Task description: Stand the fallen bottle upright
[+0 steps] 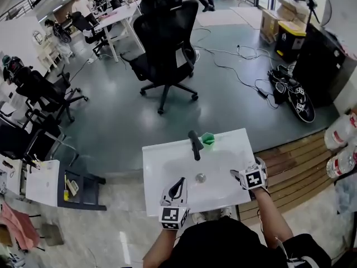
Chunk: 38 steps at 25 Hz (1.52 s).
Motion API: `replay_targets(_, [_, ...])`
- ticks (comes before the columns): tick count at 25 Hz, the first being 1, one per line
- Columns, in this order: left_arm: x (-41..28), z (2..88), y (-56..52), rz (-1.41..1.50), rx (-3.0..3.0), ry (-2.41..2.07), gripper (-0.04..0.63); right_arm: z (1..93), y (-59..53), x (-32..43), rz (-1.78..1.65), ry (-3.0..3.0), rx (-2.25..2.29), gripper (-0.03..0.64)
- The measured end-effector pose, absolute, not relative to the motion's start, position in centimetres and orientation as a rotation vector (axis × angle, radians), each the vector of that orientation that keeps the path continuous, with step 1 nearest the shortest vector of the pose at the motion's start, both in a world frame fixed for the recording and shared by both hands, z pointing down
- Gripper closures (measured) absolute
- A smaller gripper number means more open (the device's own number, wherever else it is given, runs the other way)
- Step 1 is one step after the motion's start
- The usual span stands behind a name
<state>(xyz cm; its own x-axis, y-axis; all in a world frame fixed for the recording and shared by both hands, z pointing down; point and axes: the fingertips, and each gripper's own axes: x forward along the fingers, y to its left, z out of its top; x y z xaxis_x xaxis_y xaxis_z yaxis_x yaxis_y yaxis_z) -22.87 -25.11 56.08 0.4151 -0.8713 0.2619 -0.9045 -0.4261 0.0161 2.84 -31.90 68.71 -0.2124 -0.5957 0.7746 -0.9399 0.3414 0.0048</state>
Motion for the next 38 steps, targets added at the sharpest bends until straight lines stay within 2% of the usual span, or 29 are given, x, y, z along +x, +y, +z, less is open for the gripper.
replay_targets(2, [-22.3,56.6,-25.6,0.324,2.503,-1.575,0.578,70.0,-32.6,4.0,0.702,-1.865,1.334,0.049])
replay_targets(9, [-21.5,58.3,-26.0,0.373,2.474,-1.541,0.578,73.9,-34.0,6.3,0.83,-1.742,1.247,0.179])
replay_targets(17, [-22.0,58.5,-26.8,0.381,2.462,-1.539,0.578,77.5,-33.8,8.3,0.922,-1.531,1.152,0.267])
replay_targets(21, [-21.8,58.6,-27.6,0.378,2.464,-1.536,0.578,77.8,-34.2,8.1,0.949,-1.525,1.131,0.267])
replay_targets(24, [-21.1,58.7,-27.6,0.371,2.461,-1.528,0.578,77.9,-34.4,8.1,0.925,-1.561,1.1,0.303])
replay_targets(38, [-21.5,58.5,-27.0,0.37,2.443,-1.564,0.578,76.9,-34.1,7.7,0.808,-1.695,1.058,0.318])
